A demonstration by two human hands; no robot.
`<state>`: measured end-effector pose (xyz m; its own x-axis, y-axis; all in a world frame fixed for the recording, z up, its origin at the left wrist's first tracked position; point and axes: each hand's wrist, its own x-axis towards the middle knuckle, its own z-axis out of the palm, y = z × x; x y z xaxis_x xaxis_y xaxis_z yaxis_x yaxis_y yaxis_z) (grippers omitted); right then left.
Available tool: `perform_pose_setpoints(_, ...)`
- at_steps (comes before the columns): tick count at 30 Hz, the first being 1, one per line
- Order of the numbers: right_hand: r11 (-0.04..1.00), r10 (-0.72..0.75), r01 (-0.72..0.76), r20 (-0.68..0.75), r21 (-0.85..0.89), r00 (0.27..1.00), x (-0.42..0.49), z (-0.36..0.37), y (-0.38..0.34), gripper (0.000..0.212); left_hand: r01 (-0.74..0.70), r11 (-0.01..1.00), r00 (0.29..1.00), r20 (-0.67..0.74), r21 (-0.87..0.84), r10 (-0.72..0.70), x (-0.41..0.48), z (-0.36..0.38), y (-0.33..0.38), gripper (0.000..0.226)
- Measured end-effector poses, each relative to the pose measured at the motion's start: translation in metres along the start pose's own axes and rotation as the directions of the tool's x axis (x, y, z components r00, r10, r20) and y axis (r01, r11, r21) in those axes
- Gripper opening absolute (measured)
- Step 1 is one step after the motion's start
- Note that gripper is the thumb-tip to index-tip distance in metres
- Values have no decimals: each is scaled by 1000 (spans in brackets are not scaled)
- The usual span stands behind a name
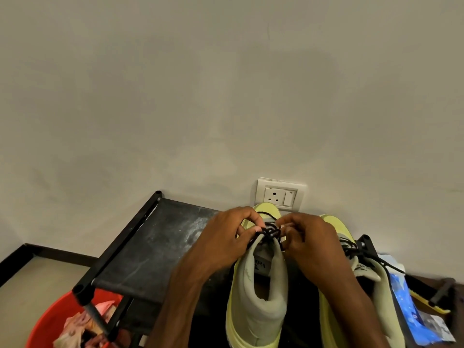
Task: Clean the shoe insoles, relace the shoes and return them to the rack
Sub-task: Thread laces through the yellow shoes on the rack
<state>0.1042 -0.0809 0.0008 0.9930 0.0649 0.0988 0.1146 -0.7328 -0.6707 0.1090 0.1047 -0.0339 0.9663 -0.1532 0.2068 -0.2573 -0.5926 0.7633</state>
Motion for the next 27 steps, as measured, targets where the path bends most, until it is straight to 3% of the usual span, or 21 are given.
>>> perform_pose_setpoints(6,977,-73,92,102,-191,992,4,4,-11,32,5,1000,999,-45,-23,-6,2,4,-5,17)
perform_pose_setpoints(16,998,51,-55,-97,-38,994,1,15,-2,10,-29,996,999,-42,88,32,16,8,-8,16)
perform_pose_setpoints(22,996,84,-80,-105,40,991,1,13,-2,19,-46,994,997,-56,103,52,14,15,-12,11)
perform_pose_setpoints(27,998,26,-33,-148,-46,989,4,16,-6,19,-92,992,994,-49,87,97,13,14,-16,12)
